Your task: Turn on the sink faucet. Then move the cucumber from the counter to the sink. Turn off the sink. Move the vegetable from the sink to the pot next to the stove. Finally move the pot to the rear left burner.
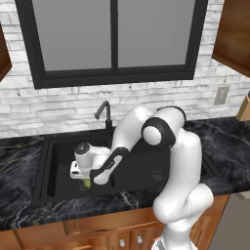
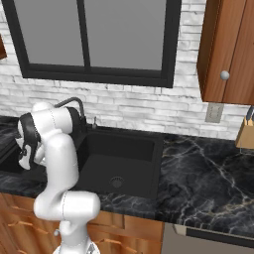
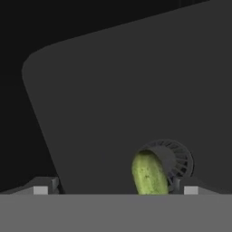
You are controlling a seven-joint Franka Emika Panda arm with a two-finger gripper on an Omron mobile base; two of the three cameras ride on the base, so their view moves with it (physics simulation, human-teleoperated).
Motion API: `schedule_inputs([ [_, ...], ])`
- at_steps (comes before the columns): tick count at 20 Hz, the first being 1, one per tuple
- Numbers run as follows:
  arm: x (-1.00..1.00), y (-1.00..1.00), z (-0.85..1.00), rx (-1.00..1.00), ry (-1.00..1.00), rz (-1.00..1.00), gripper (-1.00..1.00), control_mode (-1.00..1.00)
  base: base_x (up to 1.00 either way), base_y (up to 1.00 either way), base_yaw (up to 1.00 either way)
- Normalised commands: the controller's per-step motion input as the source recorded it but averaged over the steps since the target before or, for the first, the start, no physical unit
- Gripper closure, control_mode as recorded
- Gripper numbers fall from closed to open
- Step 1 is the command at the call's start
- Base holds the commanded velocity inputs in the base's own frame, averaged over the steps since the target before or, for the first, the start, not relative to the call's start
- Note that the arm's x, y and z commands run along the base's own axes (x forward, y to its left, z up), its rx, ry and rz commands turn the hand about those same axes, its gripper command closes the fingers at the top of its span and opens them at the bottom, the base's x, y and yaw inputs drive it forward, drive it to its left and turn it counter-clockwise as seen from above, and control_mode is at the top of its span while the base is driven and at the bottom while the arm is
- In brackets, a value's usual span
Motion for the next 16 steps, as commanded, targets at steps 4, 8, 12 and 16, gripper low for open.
schedule_inputs([
  [4,0.24,0.0,-0.18,0.0,0.0,0.0,-1.0,-1.0,0.0,0.0,0.0],
  [8,0.23,0.02,-0.18,0.0,0.0,0.0,-1.0,-1.0,0.0,0.0,0.0],
  [12,0.22,0.05,-0.16,0.0,0.0,0.0,-1.0,-1.0,0.0,0.0,0.0],
  [16,0.23,0.05,-0.18,0.0,0.0,0.0,-1.0,-1.0,0.0,0.0,0.0],
])
